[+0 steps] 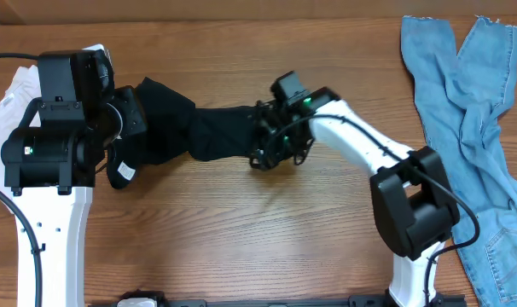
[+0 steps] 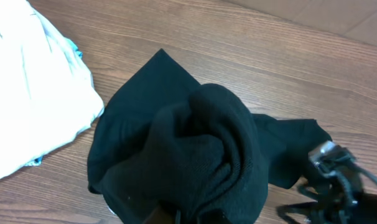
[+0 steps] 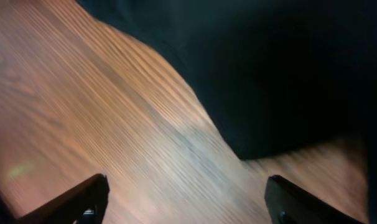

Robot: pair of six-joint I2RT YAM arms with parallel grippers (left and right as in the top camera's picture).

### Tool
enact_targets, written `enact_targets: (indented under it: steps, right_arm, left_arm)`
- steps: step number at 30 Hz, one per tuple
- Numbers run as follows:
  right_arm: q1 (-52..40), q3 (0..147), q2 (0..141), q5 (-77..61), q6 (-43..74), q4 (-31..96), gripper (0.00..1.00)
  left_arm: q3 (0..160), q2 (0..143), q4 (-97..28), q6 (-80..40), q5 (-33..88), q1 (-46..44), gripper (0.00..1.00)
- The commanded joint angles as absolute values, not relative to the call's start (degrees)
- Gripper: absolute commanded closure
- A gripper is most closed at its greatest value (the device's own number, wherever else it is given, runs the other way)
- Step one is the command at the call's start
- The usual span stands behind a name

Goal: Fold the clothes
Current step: 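Grasp the black shirt's right end with the right gripper, then lift the black shirt with both grippers and stretch it apart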

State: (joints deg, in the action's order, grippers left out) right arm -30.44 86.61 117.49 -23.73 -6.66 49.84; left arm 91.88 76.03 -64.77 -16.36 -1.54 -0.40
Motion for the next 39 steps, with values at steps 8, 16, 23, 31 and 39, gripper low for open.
enact_targets:
  steps: [8,16,23,31,39]
  right_arm:
    - [-32.4,84.3,115.9,-21.4,-5.5,43.4,0.14]
    - [-32.2,84.2,115.9,-14.6,-2.5,43.5,0.12]
    - [-32.3,83.5,117.8,-17.7,2.1,39.2,0.14]
    - [-32.3,83.6,118.6,-18.1,3.1,41.1,0.64]
    - [-29.6,87.2,115.3,-17.0,3.0,47.9,0.96]
  left_arm:
    - [92.0,76.1,-64.7,-15.4,-2.1,-0.8,0.93]
    - [92.0,76.1,-64.7,-15.4,-2.1,-0.8,0.93]
    - [92.0,76.1,-64.7,-15.4,-2.1,-0.8,0.93]
    - [92.0,76.1,-64.7,-15.4,-2.1,-0.8,0.93]
    - [92.0,76.1,-64.1,-14.0,-4.2,-0.8,0.96]
